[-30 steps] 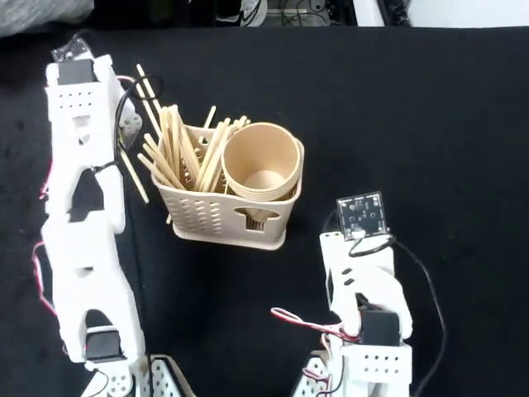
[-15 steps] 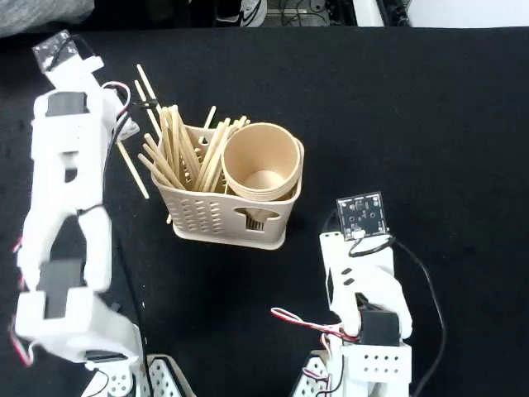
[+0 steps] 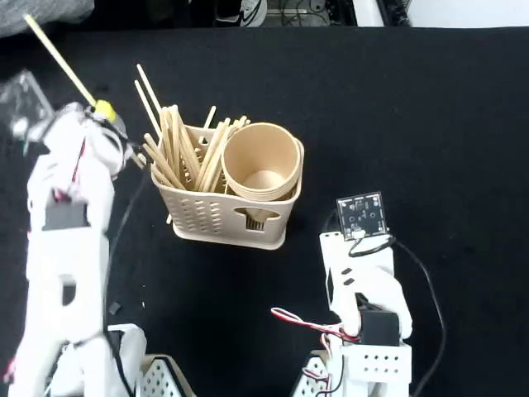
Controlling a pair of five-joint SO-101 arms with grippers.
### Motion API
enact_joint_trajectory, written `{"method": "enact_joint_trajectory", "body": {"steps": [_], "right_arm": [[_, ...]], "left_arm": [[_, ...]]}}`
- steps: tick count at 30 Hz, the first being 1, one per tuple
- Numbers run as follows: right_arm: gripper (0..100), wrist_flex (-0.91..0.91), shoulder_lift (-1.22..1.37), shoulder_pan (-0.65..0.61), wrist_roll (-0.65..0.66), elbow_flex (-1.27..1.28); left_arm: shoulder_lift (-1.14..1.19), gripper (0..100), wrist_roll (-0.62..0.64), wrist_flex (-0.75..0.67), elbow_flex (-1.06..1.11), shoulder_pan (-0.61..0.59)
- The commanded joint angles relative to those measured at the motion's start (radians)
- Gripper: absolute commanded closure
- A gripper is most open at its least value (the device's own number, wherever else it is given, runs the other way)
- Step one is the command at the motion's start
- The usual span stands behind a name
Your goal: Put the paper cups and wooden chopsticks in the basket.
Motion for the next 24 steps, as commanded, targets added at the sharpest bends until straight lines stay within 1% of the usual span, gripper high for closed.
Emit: {"method": "enact_joint_trajectory", "body": {"steps": [1,5,9,13,15,17,20,22,24], "right_arm": [[98.7,0.003,-0.056,0.008,0.002,-0.007],[98.7,0.003,-0.056,0.008,0.002,-0.007],[98.7,0.003,-0.056,0.008,0.002,-0.007],[98.7,0.003,-0.056,0.008,0.002,-0.007],[98.7,0.003,-0.056,0.008,0.002,-0.007],[98.7,0.003,-0.056,0.008,0.002,-0.007],[98.7,0.003,-0.056,0.008,0.002,-0.007],[98.7,0.003,-0.056,0.008,0.002,-0.007],[98.7,0.003,-0.056,0.008,0.002,-0.007]], "left_arm": [[-0.255,97,-0.002,-0.238,0.186,0.010],[-0.423,97,-0.006,-0.253,0.248,0.051],[-0.575,97,-0.014,-0.252,0.266,0.044],[-0.746,97,-0.155,-0.252,0.298,0.054],[-0.836,97,-0.180,-0.252,0.326,0.067],[-0.925,97,-0.183,-0.249,0.358,0.111],[-1.025,97,-0.184,-0.160,0.369,0.229],[-1.048,97,-0.184,-0.110,0.366,0.309],[-1.042,97,-0.186,-0.077,0.349,0.360]]}}
